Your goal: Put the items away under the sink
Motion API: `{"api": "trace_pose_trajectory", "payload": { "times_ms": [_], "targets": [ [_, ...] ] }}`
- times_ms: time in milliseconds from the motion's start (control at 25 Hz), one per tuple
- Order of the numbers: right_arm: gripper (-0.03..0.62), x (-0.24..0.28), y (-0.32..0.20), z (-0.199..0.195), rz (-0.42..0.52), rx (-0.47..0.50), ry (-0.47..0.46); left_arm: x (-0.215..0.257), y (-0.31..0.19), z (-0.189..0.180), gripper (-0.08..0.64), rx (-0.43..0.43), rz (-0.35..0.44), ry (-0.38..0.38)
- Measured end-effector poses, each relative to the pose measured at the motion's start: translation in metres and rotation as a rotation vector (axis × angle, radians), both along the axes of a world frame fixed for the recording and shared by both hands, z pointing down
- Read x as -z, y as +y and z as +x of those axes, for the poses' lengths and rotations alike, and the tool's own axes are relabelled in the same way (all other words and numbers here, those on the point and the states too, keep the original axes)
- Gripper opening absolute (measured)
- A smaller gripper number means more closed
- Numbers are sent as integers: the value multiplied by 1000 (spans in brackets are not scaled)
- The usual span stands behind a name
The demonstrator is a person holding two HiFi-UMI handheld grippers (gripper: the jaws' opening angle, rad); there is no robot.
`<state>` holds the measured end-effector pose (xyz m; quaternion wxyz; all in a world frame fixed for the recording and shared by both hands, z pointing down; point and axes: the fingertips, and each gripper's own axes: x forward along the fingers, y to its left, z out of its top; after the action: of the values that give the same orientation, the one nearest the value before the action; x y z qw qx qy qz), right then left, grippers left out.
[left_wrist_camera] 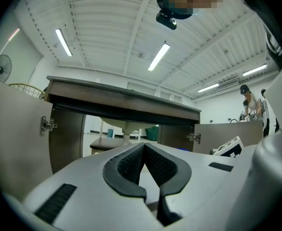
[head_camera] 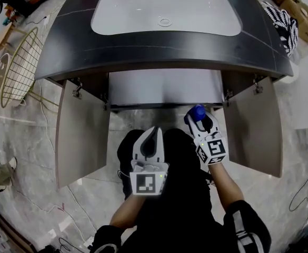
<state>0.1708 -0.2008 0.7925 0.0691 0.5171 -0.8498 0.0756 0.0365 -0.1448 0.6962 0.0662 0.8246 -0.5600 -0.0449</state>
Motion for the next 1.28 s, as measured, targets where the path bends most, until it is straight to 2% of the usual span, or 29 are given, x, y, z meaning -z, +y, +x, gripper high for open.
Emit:
{"api": "trace_pose_trajectory", "payload": {
  "times_ms": [160,320,800,1280],
  "targets": [
    [166,-7,-18,10,-1,-6,3,7,0,10,15,-9,-3,-8],
    [166,-23,-34,-2,10,-18,7,3,3,-6,15,1,3,-7],
    [166,-81,-97,-12,13,-6,75,-4,-2,-13,15,-21,-7,2],
    [166,-149,-140,-12,-68,-33,130,-11,-7,-30,15,-12,-7,3]
  ]
}}
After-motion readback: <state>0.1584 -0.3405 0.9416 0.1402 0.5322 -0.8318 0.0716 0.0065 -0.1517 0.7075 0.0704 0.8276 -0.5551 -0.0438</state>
